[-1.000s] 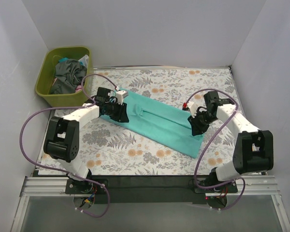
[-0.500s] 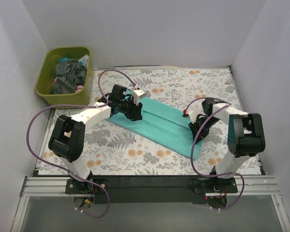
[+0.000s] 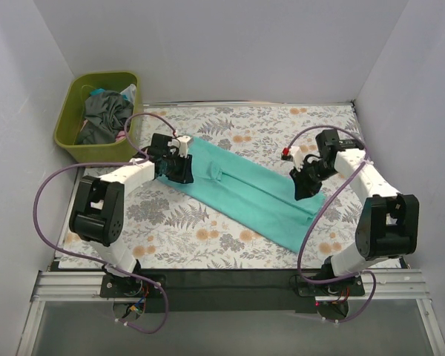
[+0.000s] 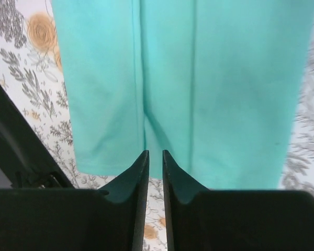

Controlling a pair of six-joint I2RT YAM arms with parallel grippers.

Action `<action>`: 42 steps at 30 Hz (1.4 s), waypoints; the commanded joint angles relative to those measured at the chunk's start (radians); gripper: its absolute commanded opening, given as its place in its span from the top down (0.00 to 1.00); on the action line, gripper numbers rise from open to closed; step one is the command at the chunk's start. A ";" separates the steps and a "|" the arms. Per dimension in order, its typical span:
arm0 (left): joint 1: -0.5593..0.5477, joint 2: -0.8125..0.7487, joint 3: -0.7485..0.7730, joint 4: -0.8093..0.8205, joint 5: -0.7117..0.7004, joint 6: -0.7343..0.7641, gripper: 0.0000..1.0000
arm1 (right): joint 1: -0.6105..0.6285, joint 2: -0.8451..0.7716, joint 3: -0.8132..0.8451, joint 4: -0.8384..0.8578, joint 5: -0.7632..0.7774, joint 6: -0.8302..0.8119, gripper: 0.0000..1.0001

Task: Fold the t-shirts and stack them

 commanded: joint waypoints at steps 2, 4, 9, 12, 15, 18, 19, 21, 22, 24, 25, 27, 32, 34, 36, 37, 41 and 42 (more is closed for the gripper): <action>0.032 0.043 0.040 -0.031 -0.064 -0.052 0.74 | -0.006 0.012 0.095 -0.017 -0.021 -0.033 0.80; 0.042 0.071 0.058 -0.031 -0.068 -0.056 0.74 | -0.005 0.043 0.107 0.018 0.005 -0.028 0.80; 0.049 0.166 0.116 -0.037 -0.117 -0.049 0.75 | -0.005 0.164 0.076 0.168 0.123 0.062 0.83; 0.066 0.255 0.201 -0.045 -0.134 -0.025 0.76 | -0.003 0.236 0.052 0.178 0.147 0.064 0.85; 0.091 0.370 0.335 -0.047 -0.128 -0.004 0.76 | 0.008 0.259 0.010 0.179 0.143 0.058 0.86; 0.095 0.518 0.536 -0.057 -0.111 0.056 0.76 | 0.061 0.239 -0.035 0.176 0.100 0.070 0.87; 0.095 0.557 0.610 -0.065 -0.087 0.061 0.75 | 0.116 0.230 -0.049 0.178 0.088 0.082 0.87; 0.095 0.670 0.821 -0.099 -0.041 0.084 0.71 | 0.187 0.193 -0.083 0.182 0.033 0.097 0.87; 0.095 0.697 0.887 -0.108 0.003 0.084 0.69 | 0.259 0.173 -0.088 0.185 0.016 0.123 0.87; 0.095 0.749 1.051 -0.132 0.042 0.076 0.65 | 0.305 0.161 -0.068 0.185 -0.052 0.159 0.86; 0.095 0.750 1.083 -0.140 0.088 0.073 0.64 | 0.314 0.150 -0.053 0.176 -0.096 0.183 0.86; 0.095 0.702 1.092 -0.146 0.116 0.076 0.62 | 0.302 0.132 -0.017 0.166 -0.093 0.189 0.86; 0.095 0.493 0.859 -0.090 0.140 0.040 0.62 | 0.232 0.063 0.029 0.175 -0.069 0.160 0.82; 0.092 0.395 0.708 -0.070 0.169 0.018 0.62 | 0.221 0.095 0.050 0.195 -0.040 0.156 0.81; 0.077 0.347 0.614 -0.036 0.176 -0.006 0.62 | 0.219 0.126 0.058 0.216 -0.029 0.159 0.82; 0.068 0.326 0.545 -0.028 0.173 -0.010 0.63 | 0.219 0.156 0.062 0.231 -0.030 0.165 0.82; 0.023 0.290 0.442 -0.004 0.150 -0.042 0.66 | 0.221 0.242 0.089 0.284 -0.029 0.193 0.85; 0.019 0.293 0.427 -0.002 0.150 -0.063 0.66 | 0.221 0.257 0.087 0.296 -0.029 0.196 0.87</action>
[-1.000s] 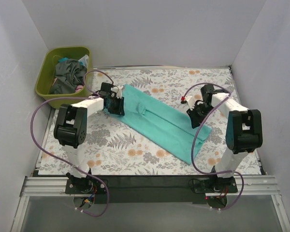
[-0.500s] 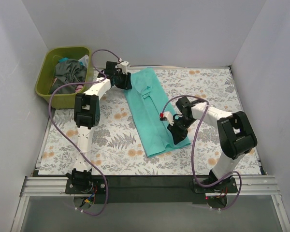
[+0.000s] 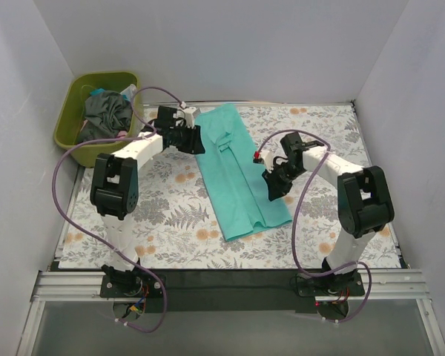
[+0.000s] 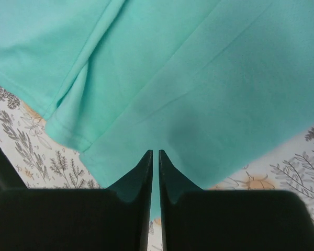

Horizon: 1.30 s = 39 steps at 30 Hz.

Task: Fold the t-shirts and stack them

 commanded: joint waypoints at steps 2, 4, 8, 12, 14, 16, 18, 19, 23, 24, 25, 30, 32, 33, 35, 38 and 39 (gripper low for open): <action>-0.041 -0.024 -0.081 0.035 0.009 -0.060 0.67 | 0.005 0.076 0.008 0.062 0.000 0.029 0.88; -0.044 -0.009 -0.089 0.039 0.000 -0.071 0.68 | 0.008 0.083 -0.017 0.072 0.001 0.034 0.89; -0.046 0.059 -0.055 0.026 -0.026 -0.065 0.69 | 0.032 0.060 -0.107 0.096 -0.031 0.058 0.91; -0.046 0.198 0.139 -0.052 -0.042 -0.027 0.70 | 0.115 0.022 -0.210 0.173 -0.066 0.123 0.90; -0.046 0.283 0.224 -0.105 -0.036 -0.011 0.70 | 0.138 0.028 -0.198 0.197 -0.082 0.144 0.90; -0.046 0.315 0.314 -0.137 -0.024 0.000 0.69 | 0.146 0.036 -0.146 0.196 -0.088 0.173 0.85; -0.046 0.300 0.335 -0.146 -0.001 0.010 0.67 | 0.143 0.021 -0.111 0.152 -0.082 0.154 0.71; -0.046 0.281 0.332 -0.154 0.022 0.018 0.64 | 0.144 -0.022 -0.094 0.135 -0.071 0.146 0.66; -0.044 0.119 0.244 -0.152 0.128 0.076 0.59 | 0.144 -0.191 -0.100 0.093 -0.075 0.105 0.46; -0.044 0.046 0.218 -0.151 0.169 0.102 0.58 | 0.146 -0.225 -0.104 0.086 -0.074 0.095 0.45; -0.044 0.000 0.191 -0.145 0.193 0.114 0.57 | 0.147 -0.284 -0.110 0.082 -0.060 0.073 0.44; -0.044 -0.305 -0.111 -0.116 0.286 0.223 0.50 | 0.155 -0.439 -0.198 0.070 0.033 -0.090 0.50; -0.044 -0.401 -0.229 -0.079 0.323 0.272 0.50 | 0.169 -0.467 -0.239 0.084 0.084 -0.186 0.53; -0.046 -0.445 -0.357 -0.063 0.334 0.291 0.51 | 0.172 -0.476 -0.282 0.101 0.104 -0.204 0.54; -0.062 -0.573 -0.476 -0.042 0.331 0.380 0.51 | 0.193 -0.509 -0.334 0.174 0.148 -0.253 0.55; -0.133 -0.715 -0.671 -0.039 0.270 0.559 0.52 | 0.247 -0.556 -0.434 0.283 0.190 -0.291 0.55; -0.165 -0.752 -0.761 -0.014 0.259 0.588 0.53 | 0.262 -0.579 -0.480 0.308 0.210 -0.303 0.55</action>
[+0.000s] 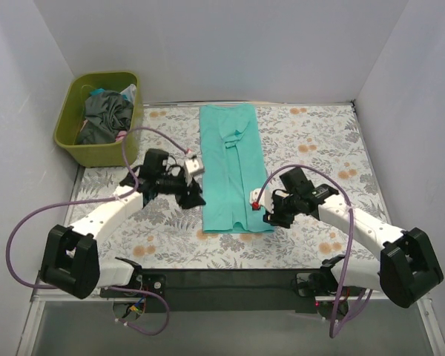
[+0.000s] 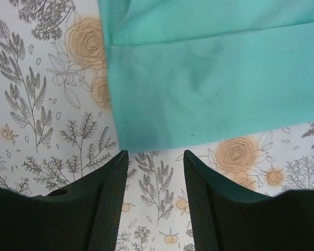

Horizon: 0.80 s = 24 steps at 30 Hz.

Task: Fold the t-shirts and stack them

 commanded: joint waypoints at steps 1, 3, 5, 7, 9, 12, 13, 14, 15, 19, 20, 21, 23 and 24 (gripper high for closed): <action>-0.080 -0.088 -0.193 0.031 -0.045 0.221 0.53 | 0.059 -0.069 -0.078 0.150 0.077 -0.103 0.54; -0.108 -0.165 -0.263 0.077 -0.082 0.284 0.53 | 0.093 -0.095 -0.117 0.202 0.084 -0.123 0.54; -0.149 -0.202 -0.336 0.131 -0.107 0.334 0.53 | 0.119 -0.110 -0.172 0.246 0.097 -0.143 0.53; -0.185 -0.200 -0.376 0.166 -0.134 0.356 0.53 | 0.133 -0.130 -0.201 0.263 0.088 -0.172 0.53; -0.211 -0.174 -0.388 0.177 -0.153 0.383 0.53 | 0.151 -0.132 -0.224 0.274 0.080 -0.189 0.53; -0.262 -0.147 -0.408 0.228 -0.179 0.379 0.53 | 0.163 -0.117 -0.243 0.282 0.080 -0.214 0.53; -0.284 -0.140 -0.411 0.255 -0.197 0.380 0.53 | 0.165 -0.113 -0.247 0.285 0.080 -0.220 0.53; -0.297 -0.131 -0.414 0.266 -0.205 0.382 0.53 | 0.165 -0.110 -0.252 0.286 0.080 -0.233 0.53; -0.304 -0.122 -0.414 0.277 -0.211 0.382 0.54 | 0.163 -0.106 -0.258 0.286 0.078 -0.238 0.54; -0.340 -0.062 -0.416 0.312 -0.235 0.379 0.55 | 0.171 -0.098 -0.275 0.288 0.066 -0.244 0.54; -0.341 -0.052 -0.416 0.318 -0.248 0.380 0.56 | 0.176 -0.098 -0.278 0.288 0.068 -0.247 0.54; -0.344 -0.039 -0.419 0.322 -0.255 0.379 0.56 | 0.177 -0.093 -0.283 0.289 0.071 -0.250 0.54; -0.349 -0.015 -0.428 0.334 -0.269 0.394 0.57 | 0.177 -0.090 -0.292 0.297 0.078 -0.251 0.53; -0.352 -0.010 -0.433 0.335 -0.271 0.399 0.57 | 0.177 -0.083 -0.295 0.299 0.083 -0.258 0.53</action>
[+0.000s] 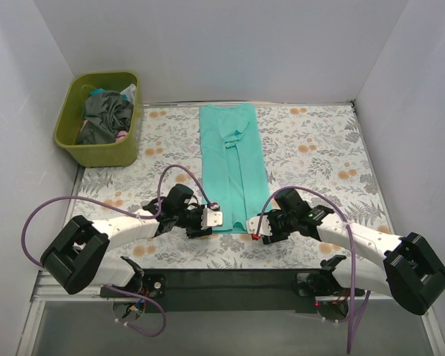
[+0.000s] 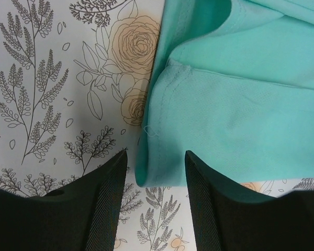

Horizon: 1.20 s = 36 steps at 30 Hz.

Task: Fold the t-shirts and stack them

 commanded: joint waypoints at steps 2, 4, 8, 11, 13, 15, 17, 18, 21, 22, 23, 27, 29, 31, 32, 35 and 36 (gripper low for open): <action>-0.012 0.034 -0.023 0.049 -0.036 0.045 0.58 | 0.006 0.024 -0.031 0.044 0.009 -0.040 0.53; -0.015 0.051 -0.020 0.049 -0.042 0.047 0.59 | 0.006 0.056 -0.037 0.047 0.015 -0.045 0.53; -0.020 0.109 -0.002 0.028 -0.076 0.047 0.59 | 0.006 0.102 -0.033 0.047 0.020 -0.051 0.60; -0.020 0.137 0.004 0.014 -0.090 0.051 0.76 | 0.006 0.124 -0.021 0.047 0.029 -0.042 0.75; -0.020 0.125 0.003 0.002 -0.085 0.065 0.84 | 0.006 0.130 -0.016 0.046 0.038 -0.032 0.83; -0.020 0.096 0.003 -0.023 -0.078 0.071 0.93 | 0.008 0.124 0.004 0.038 0.042 -0.005 0.94; -0.020 0.071 0.012 -0.053 -0.053 0.073 0.96 | 0.014 0.109 0.025 -0.017 0.037 0.024 0.99; -0.020 0.054 0.018 -0.072 -0.038 0.073 0.98 | 0.017 0.099 0.048 -0.035 0.031 0.037 0.99; -0.025 -0.010 0.049 -0.156 0.026 0.047 1.00 | 0.048 0.046 0.073 -0.106 0.009 0.081 0.99; -0.025 -0.027 0.056 -0.199 0.040 0.038 1.00 | 0.057 0.032 0.090 -0.120 0.003 0.092 0.99; -0.026 -0.059 0.066 -0.217 0.060 0.021 1.00 | 0.074 0.017 0.097 -0.144 0.003 0.106 0.99; -0.023 -0.142 0.096 -0.273 0.068 -0.048 1.00 | 0.077 -0.046 0.139 -0.167 0.020 0.144 0.99; -0.018 -0.171 0.109 -0.288 0.068 -0.077 1.00 | 0.075 -0.049 0.165 -0.169 0.051 0.146 0.99; 0.011 -0.187 0.124 -0.293 0.065 -0.103 1.00 | 0.065 -0.040 0.188 -0.169 0.064 0.144 0.99; 0.023 -0.182 0.153 -0.300 0.065 -0.096 1.00 | 0.049 -0.033 0.212 -0.169 0.065 0.136 0.99; 0.093 -0.136 0.220 -0.301 0.065 -0.050 1.00 | 0.016 0.019 0.260 -0.164 0.071 0.089 0.99; 0.113 -0.120 0.239 -0.294 0.067 -0.038 1.00 | 0.005 0.035 0.274 -0.160 0.072 0.080 0.99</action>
